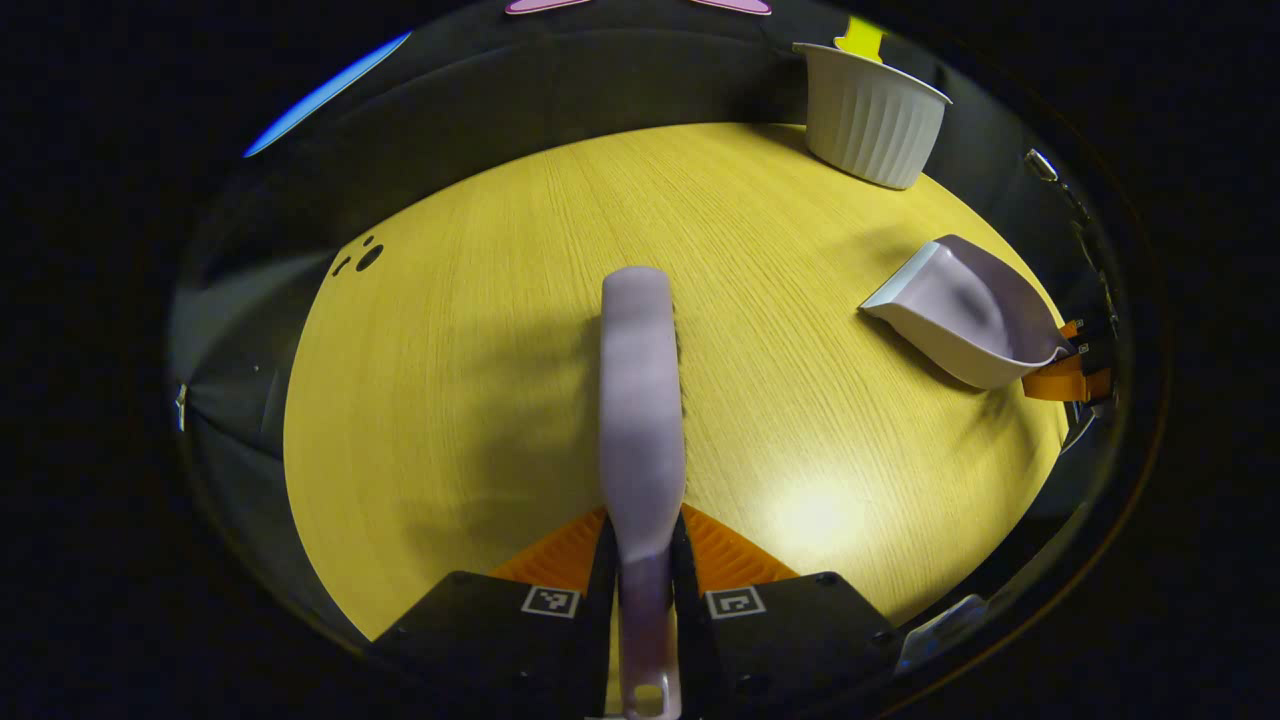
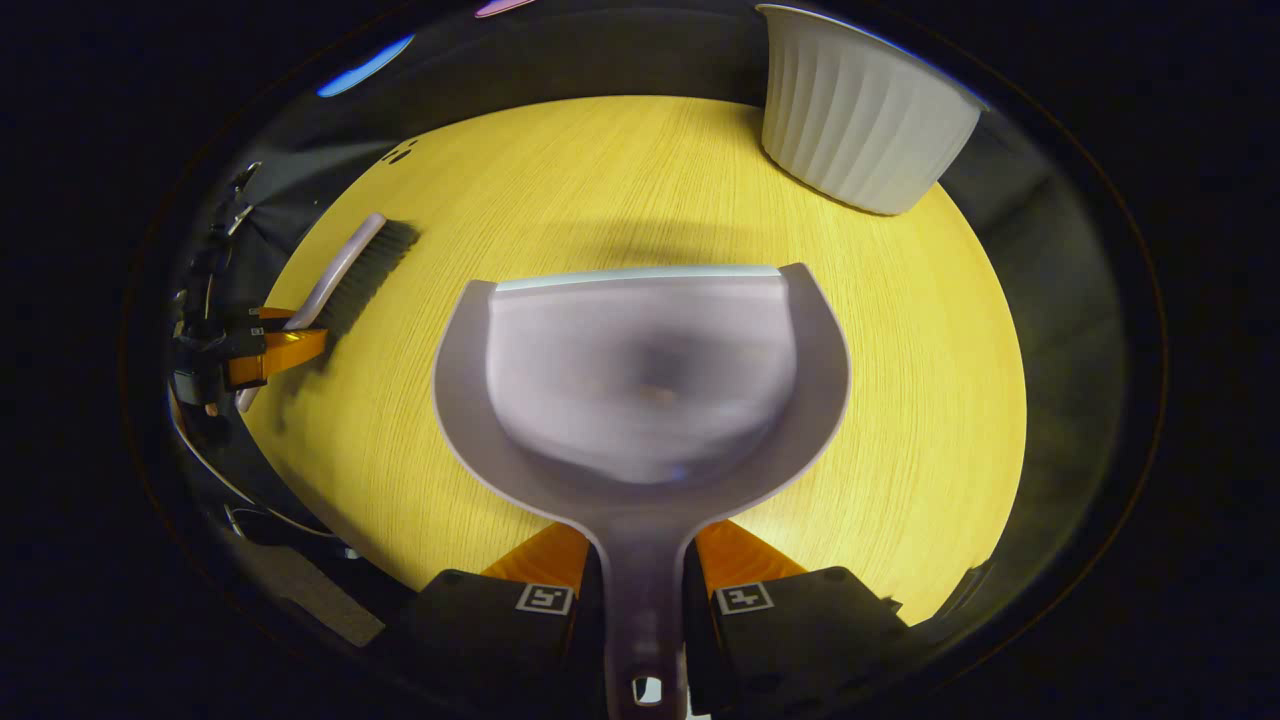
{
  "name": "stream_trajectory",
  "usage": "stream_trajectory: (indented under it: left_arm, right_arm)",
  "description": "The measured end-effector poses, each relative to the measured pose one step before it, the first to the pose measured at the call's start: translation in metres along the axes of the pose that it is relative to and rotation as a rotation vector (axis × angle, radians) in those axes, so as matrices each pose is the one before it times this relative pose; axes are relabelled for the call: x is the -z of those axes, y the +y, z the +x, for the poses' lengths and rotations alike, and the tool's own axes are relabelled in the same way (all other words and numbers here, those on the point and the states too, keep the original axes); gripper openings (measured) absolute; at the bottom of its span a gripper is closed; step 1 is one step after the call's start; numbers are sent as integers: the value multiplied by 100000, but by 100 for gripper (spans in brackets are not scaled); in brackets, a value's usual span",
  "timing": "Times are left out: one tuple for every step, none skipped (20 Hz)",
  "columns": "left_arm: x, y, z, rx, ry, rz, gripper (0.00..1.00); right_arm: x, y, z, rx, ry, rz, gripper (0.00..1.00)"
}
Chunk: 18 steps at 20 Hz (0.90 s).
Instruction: Pick up the small broom and dustpan from the desktop, sweep the trash into the dustpan with the broom, and then empty the trash into the garbage bin.
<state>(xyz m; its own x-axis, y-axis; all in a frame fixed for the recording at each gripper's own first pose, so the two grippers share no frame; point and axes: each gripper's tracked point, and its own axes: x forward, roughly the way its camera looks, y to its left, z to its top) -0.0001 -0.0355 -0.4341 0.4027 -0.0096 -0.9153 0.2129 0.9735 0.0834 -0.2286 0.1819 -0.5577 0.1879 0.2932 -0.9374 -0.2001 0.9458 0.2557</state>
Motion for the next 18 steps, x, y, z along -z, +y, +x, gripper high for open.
stream_trajectory:
  left_arm:
    - [-4,-38,-161,-222,-167,1047,31]
    - [-2,156,-44,-319,103,989,32]
    - [-32,39,-4,1,-199,744,34]
    - [-46,118,-54,-453,-68,443,35]
    - [10,48,-137,-291,-119,305,38]
    - [72,58,-84,-405,-230,336,32]
    - [-7,33,-144,-290,9,354,48]
    - [-13,111,-216,-490,-405,422,42]
    - [76,242,-165,-568,-518,336,49]
    - [17,110,-255,-496,-487,203,51]
    - [46,128,-281,-418,-403,332,46]
    - [1,77,-365,-335,-515,470,46]
    - [176,73,-358,-417,-565,522,39]
    - [24,74,-390,-567,-461,274,46]
    - [-7,77,-483,-494,-826,179,46]
    - [-108,38,-480,-186,-1234,-18,46]
    - [-228,-11,-581,-109,-1186,-190,46]
    - [-267,92,-491,-181,-1263,-326,47]
  right_arm:
    - [17,47,62,256,217,-185,34]
    - [50,180,245,-37,262,-35,37]
    - [-25,82,34,-533,-7,508,34]
    - [-25,82,-107,-836,0,948,38]
    - [-3,8,-114,-568,208,762,39]
    - [-148,-209,-54,115,-720,605,40]
    - [-95,-47,25,252,-566,-15,41]
    - [70,131,-240,-80,-86,-258,45]
    - [-33,-33,-313,4,-236,-750,41]
    - [73,33,-457,-33,-279,-924,41]
    - [44,22,-551,-64,-678,-882,41]
    - [64,-37,-582,191,-460,-872,40]
    - [144,-11,-590,125,-391,-757,45]
    - [61,108,-621,27,-712,-495,33]
    - [-96,11,-697,329,-1077,-239,39]
    - [-94,60,-567,177,-1430,52,45]
    - [-266,109,-728,-147,-1788,417,39]
    - [-240,233,-573,-448,-2095,974,39]
